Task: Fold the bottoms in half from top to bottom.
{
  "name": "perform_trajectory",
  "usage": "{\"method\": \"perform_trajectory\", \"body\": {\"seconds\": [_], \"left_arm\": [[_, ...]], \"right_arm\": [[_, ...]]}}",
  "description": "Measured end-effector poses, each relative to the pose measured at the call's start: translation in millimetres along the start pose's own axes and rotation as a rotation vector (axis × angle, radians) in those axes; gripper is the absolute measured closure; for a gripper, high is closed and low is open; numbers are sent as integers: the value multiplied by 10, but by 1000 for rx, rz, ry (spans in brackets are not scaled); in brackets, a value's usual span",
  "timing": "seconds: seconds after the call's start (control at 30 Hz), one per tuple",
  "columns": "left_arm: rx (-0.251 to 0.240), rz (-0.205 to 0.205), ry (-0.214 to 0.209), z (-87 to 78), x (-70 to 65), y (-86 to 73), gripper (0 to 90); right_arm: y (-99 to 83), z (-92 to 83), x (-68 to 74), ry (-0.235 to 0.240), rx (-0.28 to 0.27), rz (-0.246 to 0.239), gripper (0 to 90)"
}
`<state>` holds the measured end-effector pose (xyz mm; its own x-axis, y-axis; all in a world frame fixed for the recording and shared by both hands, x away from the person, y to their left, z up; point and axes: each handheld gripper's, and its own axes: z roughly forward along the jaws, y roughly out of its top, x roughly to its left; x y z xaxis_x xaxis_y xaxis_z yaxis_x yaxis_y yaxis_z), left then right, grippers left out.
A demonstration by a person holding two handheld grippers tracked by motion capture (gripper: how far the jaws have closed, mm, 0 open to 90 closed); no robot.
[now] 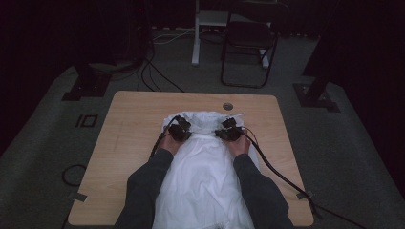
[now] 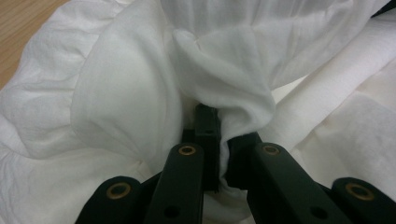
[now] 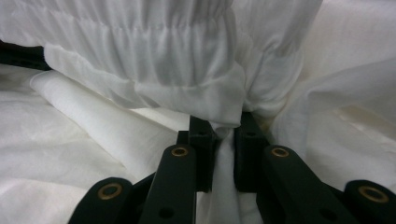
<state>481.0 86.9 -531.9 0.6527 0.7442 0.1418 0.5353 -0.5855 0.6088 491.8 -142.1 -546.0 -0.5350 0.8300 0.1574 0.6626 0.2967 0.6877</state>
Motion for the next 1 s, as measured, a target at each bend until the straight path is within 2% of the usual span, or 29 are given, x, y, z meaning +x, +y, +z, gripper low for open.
{"method": "perform_trajectory", "body": {"seconds": [0.13, 0.17, 0.2, 0.23, 0.27, 0.33, 0.37, 0.4, 0.43, 0.47, 0.5, 0.53, 0.57, 0.67, 0.7, 0.73, 0.77, 0.8, 0.83, 0.9, 0.93, 0.97, 1.0], "left_arm": [[-9, -14, -16, -11, 11, -18, 864], [-14, -33, -37, -40, 33, -24, 866], [-14, -33, -37, -40, 33, -24, 869], [-41, -60, -71, -136, 65, -23, 872], [-41, -60, -71, -136, 65, -23, 874], [-103, -76, -107, -321, 99, -9, 876], [-151, -80, -126, -474, 108, 11, 877], [-151, -80, -126, -474, 108, 11, 877], [-216, -76, -144, -716, 87, 45, 878], [-216, -76, -144, -716, 87, 45, 878], [-258, -62, -147, -898, 47, 69, 878], [-258, -62, -147, -898, 47, 69, 878], [-281, -49, -151, -1023, 13, 79, 878], [-341, -27, -167, -1288, -85, 67, 878], [-361, -16, -178, -1424, -150, 36, 878], [-361, -16, -178, -1424, -150, 36, 878], [-382, -1, -202, -1562, -234, -25, 878], [-382, -1, -202, -1562, -234, -25, 878], [-389, 19, -219, -1675, -340, -128, 877], [-385, 23, -229, -1695, -389, -182, 877], [-376, 33, -232, -1701, -435, -240, 876], [-354, 27, -251, -1663, -522, -367, 876], [-354, 27, -251, -1663, -522, -367, 876]], "right_arm": [[-9, -12, 15, -4, -3, -15, 811], [-16, -32, 18, 0, -7, -25, 816], [-16, -46, 17, 4, -9, -27, 818], [-12, -86, 18, 12, -17, -29, 820], [-12, -86, 18, 12, -17, -29, 820], [13, -221, 18, 32, -51, -44, 822], [42, -336, 20, 49, -82, -56, 822], [59, -398, 22, 56, -100, -65, 822], [87, -510, 36, 67, -129, -72, 822], [87, -510, 36, 67, -129, -72, 822], [128, -698, 72, 81, -169, -90, 823], [142, -770, 92, 84, -185, -100, 823], [142, -770, 92, 84, -185, -100, 823], [181, -1082, 188, 88, -241, -152, 823], [171, -1258, 252, 93, -268, -181, 823], [171, -1258, 252, 93, -268, -181, 823], [126, -1410, 320, 101, -285, -213, 823], [126, -1410, 320, 101, -285, -213, 823], [36, -1545, 404, 110, -293, -251, 823], [-2, -1577, 430, 113, -293, -258, 823], [-122, -1616, 483, 124, -280, -279, 822], [-192, -1614, 510, 124, -264, -288, 823], [-266, -1598, 533, 124, -250, -294, 823]]}}
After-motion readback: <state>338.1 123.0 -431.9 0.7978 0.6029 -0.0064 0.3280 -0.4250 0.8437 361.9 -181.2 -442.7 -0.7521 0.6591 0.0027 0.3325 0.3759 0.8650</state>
